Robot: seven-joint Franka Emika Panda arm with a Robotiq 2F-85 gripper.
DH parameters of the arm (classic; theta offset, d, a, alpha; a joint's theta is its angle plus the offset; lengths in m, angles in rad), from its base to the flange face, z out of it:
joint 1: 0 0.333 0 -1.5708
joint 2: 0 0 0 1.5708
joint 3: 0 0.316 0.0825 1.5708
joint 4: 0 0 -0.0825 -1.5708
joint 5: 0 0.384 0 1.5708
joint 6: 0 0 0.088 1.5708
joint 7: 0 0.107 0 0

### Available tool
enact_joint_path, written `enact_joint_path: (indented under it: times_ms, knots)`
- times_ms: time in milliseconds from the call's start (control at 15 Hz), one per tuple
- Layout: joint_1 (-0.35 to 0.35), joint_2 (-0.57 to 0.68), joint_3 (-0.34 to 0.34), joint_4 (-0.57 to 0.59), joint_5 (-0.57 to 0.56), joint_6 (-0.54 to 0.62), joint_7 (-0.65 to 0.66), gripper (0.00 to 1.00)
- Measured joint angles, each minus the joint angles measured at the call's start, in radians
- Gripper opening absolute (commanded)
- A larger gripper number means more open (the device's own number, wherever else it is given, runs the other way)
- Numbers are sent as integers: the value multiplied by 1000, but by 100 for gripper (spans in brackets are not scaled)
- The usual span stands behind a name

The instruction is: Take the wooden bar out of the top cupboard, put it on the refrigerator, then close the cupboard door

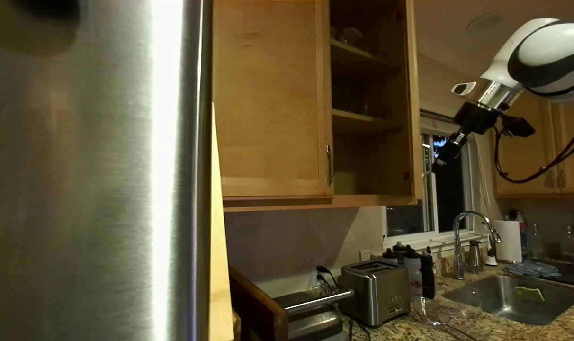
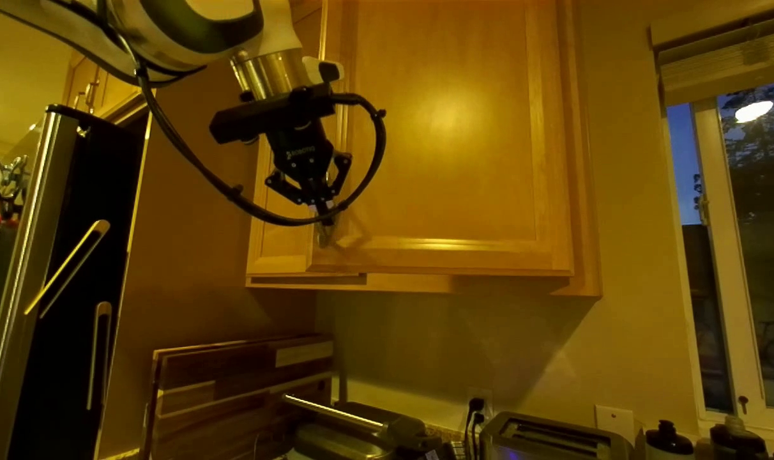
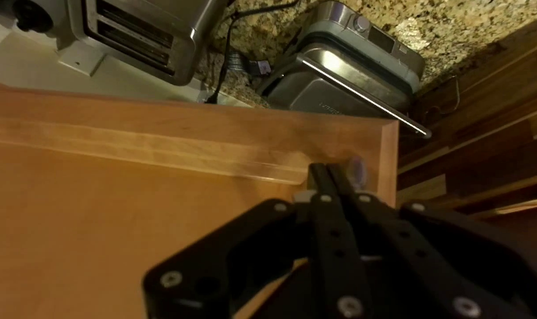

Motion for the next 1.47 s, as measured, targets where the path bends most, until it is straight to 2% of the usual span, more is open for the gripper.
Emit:
enact_joint_path:
  times_ms: [267, 533, 800, 867, 933, 1133, 1200, 1333, 1467]
  knots:
    - [50, 41, 48, -1, 15, 34, 0, 4]
    - [32, 54, 51, -10, 8, 47, 10, 4]
    - [-113, 41, 4, -68, -50, 45, 46, 4]
    - [-156, 40, -25, -85, -71, 44, 46, 29]
    - [-197, 41, -57, -99, -93, 44, 46, 29]
    - [-293, 43, -119, -112, -147, 44, 47, 47]
    - [-318, 42, -132, -111, -166, 48, 47, 29]
    - [-377, 38, -165, -102, -211, 62, 45, 42]
    - [-401, 33, -181, -98, -220, 65, 42, 47]
